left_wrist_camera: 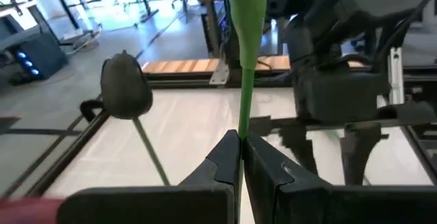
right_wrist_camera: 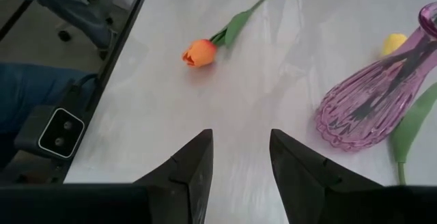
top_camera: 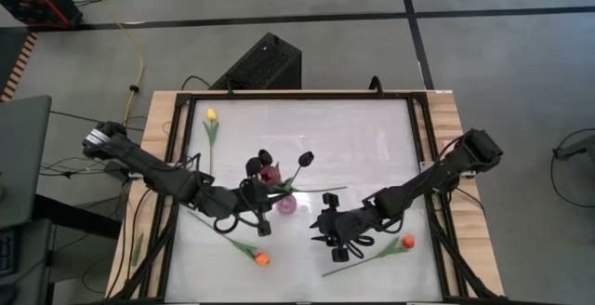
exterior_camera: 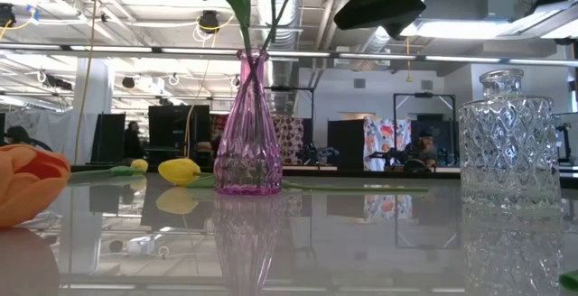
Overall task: Sort flowers into vase by color
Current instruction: Put the red flower into the pink vase
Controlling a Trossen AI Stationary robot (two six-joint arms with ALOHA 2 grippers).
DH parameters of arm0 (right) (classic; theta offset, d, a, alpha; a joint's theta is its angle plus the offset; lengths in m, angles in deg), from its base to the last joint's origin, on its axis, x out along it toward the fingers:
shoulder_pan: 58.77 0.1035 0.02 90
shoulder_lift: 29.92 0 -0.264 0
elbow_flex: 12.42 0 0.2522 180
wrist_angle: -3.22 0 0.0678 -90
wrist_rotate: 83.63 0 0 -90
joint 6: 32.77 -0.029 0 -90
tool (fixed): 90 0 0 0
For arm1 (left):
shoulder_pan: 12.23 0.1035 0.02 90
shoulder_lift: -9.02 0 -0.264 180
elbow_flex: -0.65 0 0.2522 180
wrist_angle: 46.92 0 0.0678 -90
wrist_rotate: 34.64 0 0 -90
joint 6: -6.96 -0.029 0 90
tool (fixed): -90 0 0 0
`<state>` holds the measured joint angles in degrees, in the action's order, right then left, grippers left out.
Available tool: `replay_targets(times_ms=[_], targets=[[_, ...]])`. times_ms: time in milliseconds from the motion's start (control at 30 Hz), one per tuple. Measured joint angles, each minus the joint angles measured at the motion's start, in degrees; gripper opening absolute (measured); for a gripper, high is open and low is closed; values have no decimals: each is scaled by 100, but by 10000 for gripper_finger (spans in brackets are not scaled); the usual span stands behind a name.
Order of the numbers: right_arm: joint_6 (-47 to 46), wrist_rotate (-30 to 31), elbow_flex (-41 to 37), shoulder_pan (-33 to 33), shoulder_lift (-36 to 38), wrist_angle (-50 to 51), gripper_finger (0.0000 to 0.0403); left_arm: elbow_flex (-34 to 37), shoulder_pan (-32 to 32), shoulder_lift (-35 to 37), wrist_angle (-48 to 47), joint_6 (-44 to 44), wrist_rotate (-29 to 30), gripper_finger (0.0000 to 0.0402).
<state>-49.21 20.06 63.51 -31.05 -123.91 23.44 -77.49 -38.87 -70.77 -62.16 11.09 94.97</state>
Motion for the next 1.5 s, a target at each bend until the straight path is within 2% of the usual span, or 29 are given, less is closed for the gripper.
replay_targets(times_ms=[167, 300, 1233, 1367, 1500], targets=[[-2, -3, 0, 10, 0, 0, 170, -366, -107, 2, -926, 197, 448, 0], [4, -4, 0, 10, 0, -2, 169, -409, -111, 4, -1111, 370, 466, 0], [-2, -11, -2, 139, -2, -108, 168, -370, -52, -463, -1101, 665, 456, 1], [-4, -11, -2, 198, -2, -108, 168, -372, -52, -461, -1106, 696, 515, 23], [-6, -11, -2, 232, -2, -116, 168, -372, -48, -461, -1108, 866, 522, 66]])
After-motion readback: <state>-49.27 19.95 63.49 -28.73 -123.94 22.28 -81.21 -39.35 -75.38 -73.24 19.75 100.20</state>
